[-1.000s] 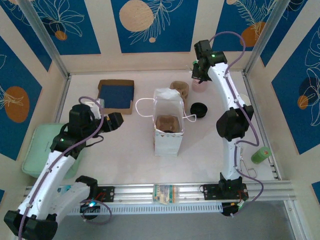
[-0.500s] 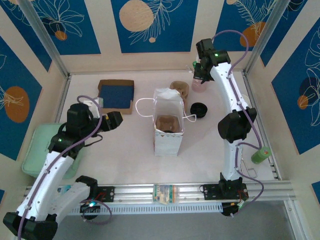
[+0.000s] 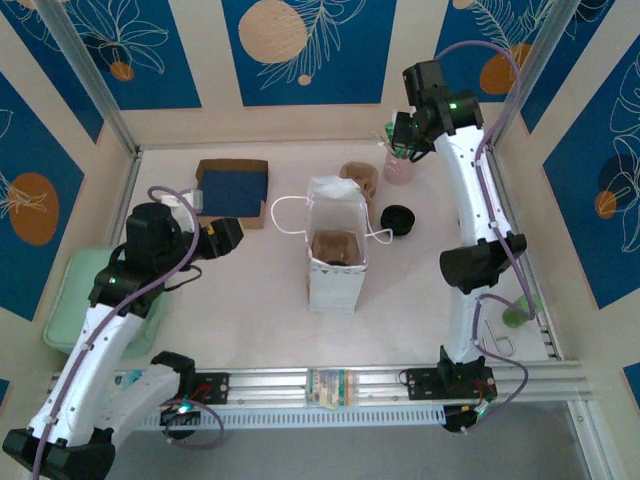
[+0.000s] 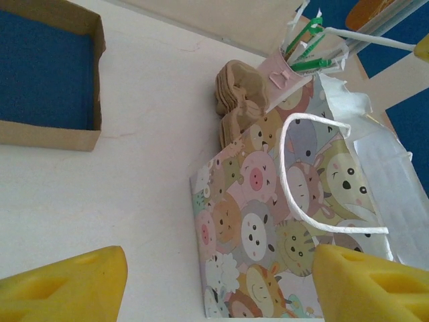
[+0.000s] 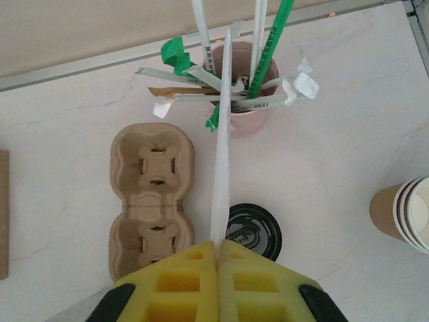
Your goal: Pack the takeout coffee
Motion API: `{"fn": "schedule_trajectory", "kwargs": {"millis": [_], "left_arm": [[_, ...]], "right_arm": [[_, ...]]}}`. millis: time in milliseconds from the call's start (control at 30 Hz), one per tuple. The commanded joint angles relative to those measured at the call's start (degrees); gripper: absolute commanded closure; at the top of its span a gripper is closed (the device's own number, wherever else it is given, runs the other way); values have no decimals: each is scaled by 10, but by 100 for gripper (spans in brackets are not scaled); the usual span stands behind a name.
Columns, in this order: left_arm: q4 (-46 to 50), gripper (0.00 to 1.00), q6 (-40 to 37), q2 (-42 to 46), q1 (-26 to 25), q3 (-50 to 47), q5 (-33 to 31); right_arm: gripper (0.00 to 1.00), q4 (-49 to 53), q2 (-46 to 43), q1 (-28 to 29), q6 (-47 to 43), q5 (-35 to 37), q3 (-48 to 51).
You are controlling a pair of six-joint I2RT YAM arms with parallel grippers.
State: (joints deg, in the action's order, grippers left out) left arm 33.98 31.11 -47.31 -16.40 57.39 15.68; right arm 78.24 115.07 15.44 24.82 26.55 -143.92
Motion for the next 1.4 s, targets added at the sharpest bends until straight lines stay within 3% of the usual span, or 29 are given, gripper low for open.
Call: {"fn": "schedule_trajectory", "kwargs": {"millis": [0,267,467,767,1367], "left_arm": [[8,27,-11,6,-3,20,10],[16,27,-18,6,-3,35,8],[20,27,-22,4,-3,48,8],[21,27,-21,5,-3,55,8],[22,27,-26,9,-4,60,12]], "right_arm": [[94,27,-28,6,-14,-19,-17],[95,45,-58,20,-27,-25,-31],[95,43,-83,21,-32,-76,-33],[98,46,-110,25,-35,-99,-32],[98,51,-192,50,-63,-241,32]]}}
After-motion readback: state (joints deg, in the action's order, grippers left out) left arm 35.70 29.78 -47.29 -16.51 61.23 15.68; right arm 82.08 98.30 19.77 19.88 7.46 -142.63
